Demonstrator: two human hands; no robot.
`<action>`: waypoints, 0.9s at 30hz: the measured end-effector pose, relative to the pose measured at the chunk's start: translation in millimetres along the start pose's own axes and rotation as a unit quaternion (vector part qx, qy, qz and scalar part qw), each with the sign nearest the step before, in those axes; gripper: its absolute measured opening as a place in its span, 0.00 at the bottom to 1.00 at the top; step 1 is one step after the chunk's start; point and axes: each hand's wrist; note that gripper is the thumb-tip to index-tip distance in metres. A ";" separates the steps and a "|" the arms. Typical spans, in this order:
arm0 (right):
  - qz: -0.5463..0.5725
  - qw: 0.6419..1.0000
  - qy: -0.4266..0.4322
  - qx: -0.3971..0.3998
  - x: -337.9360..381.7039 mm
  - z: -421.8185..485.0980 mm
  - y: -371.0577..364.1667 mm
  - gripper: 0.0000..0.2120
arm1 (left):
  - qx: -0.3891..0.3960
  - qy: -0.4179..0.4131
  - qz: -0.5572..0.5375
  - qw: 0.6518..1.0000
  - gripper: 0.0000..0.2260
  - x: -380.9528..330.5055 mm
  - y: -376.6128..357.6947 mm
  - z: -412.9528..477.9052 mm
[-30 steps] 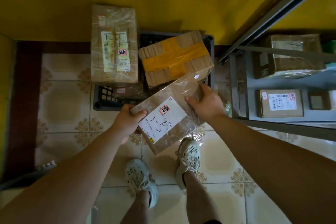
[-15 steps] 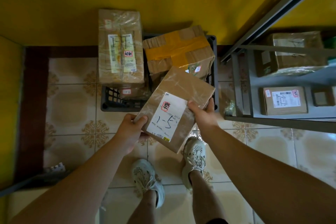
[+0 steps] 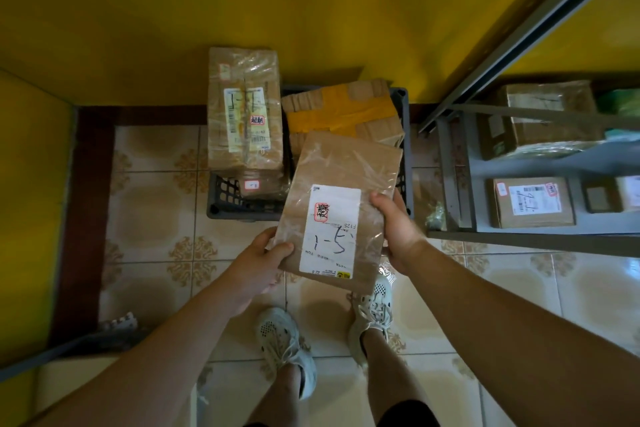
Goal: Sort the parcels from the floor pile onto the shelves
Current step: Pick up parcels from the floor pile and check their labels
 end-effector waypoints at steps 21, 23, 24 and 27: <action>-0.025 0.926 0.368 -0.077 187.0 -334.0 -4.6 0.30 | -0.077 -0.345 -0.012 0.936 0.21 -34.6 15.4 -342.2; -0.026 0.911 0.400 -0.100 186.6 -374.5 0.3 0.25 | -0.080 -0.383 0.013 0.920 0.22 -30.9 16.1 -376.3; -0.026 0.903 0.413 -0.114 185.3 -395.0 4.4 0.22 | -0.082 -0.401 0.022 0.912 0.22 -28.2 15.0 -392.3; -0.046 0.872 0.461 -0.155 180.8 -451.2 22.2 0.21 | -0.062 -0.441 0.054 0.894 0.22 -18.8 3.8 -434.8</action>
Point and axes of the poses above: each hand's wrist, its own z-axis towards the middle knuckle, its own y-axis out of the back of the hand, x = y × z, and after that the axes turned 9 degrees about y, right-handed
